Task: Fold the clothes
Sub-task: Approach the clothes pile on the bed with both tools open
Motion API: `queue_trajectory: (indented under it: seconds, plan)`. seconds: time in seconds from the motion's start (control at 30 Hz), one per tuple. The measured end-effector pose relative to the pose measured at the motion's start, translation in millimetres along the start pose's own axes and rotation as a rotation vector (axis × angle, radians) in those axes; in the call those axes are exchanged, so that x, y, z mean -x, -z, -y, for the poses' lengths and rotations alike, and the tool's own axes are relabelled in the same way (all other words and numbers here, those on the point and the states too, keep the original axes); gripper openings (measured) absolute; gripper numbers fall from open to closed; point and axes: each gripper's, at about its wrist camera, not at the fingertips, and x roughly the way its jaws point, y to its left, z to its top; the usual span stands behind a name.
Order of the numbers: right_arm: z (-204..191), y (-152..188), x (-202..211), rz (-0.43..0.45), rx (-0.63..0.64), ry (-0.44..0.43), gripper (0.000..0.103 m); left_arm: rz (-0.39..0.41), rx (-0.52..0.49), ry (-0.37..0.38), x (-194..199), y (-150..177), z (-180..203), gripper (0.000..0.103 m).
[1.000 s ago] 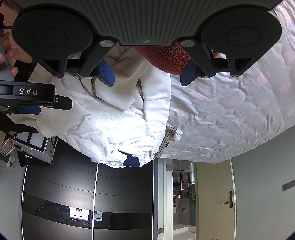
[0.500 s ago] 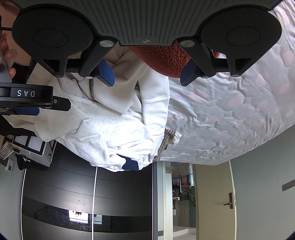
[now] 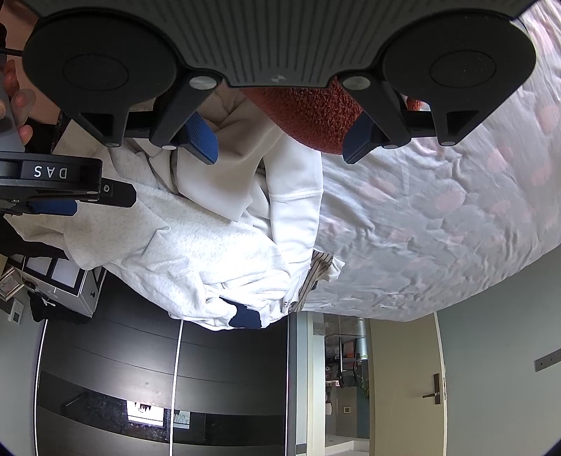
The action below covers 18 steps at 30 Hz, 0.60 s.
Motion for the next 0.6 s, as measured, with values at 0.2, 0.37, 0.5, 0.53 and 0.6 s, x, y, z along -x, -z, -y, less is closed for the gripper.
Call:
queue_trajectory:
  seconds: [0.2, 0.37, 0.5, 0.53, 0.6]
  plan:
    - [0.7, -3.3, -5.1, -0.012, 0.017, -0.005, 0.097, -0.012, 0.002, 0.001, -1.5, 0.9, -0.8, 0.093]
    - [0.9, -7.3, -13.6, -0.028, 0.058, -0.007, 0.097, -0.025, 0.017, -0.002, -4.2, -0.4, -8.1, 0.093]
    - [6.0, -16.9, -29.0, -0.037, 0.098, 0.004, 0.097, -0.038, 0.036, -0.020, -5.5, -3.6, -22.3, 0.093]
    - [9.1, -23.2, -35.6, -0.038, 0.103, 0.004, 0.097, -0.041, 0.041, -0.028, -5.7, -4.8, -26.6, 0.093]
    - [14.4, -36.5, -50.0, -0.039, 0.119, 0.005, 0.097, -0.045, 0.052, -0.048, -6.4, -8.2, -36.7, 0.093]
